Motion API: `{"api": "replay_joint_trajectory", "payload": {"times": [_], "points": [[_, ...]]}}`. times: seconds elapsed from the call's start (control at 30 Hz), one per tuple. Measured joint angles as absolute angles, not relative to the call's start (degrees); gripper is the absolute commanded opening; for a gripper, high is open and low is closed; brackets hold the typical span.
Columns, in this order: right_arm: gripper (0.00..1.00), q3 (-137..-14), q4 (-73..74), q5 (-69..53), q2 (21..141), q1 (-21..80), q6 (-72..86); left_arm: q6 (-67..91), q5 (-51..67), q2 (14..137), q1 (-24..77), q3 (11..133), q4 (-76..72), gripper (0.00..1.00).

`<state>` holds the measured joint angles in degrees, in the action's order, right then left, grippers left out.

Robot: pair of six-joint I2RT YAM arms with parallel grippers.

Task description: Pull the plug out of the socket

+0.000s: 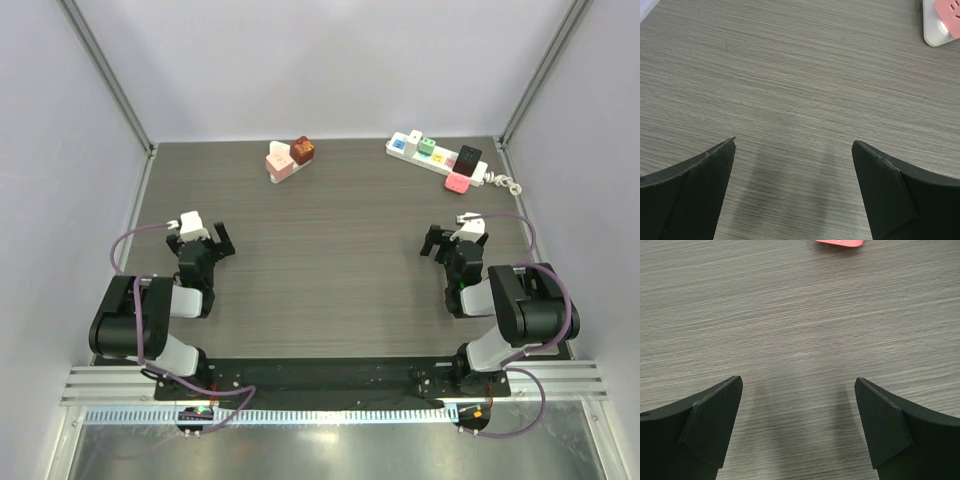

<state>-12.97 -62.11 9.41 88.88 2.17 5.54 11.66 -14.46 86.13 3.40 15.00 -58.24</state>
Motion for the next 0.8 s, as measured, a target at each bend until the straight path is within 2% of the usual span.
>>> {"api": "replay_joint_trajectory", "payload": {"times": [0.3,0.47,0.6,0.8], "points": [[1.00,-13.0,-62.3,10.3,88.9,2.2,3.5,9.6,-15.5,85.5,3.4,15.0,-57.4,1.00],[1.00,-13.0,-61.0,12.9,87.2,3.2,3.0,8.4,-14.0,77.6,3.4,19.4,-45.8,1.00],[1.00,-18.4,-49.4,16.3,81.4,6.0,2.9,10.5,-17.9,72.1,3.3,25.9,-38.8,1.00],[1.00,-35.0,-31.7,18.5,82.1,7.7,7.6,18.5,-22.7,70.7,3.3,31.9,-37.2,1.00]]}}
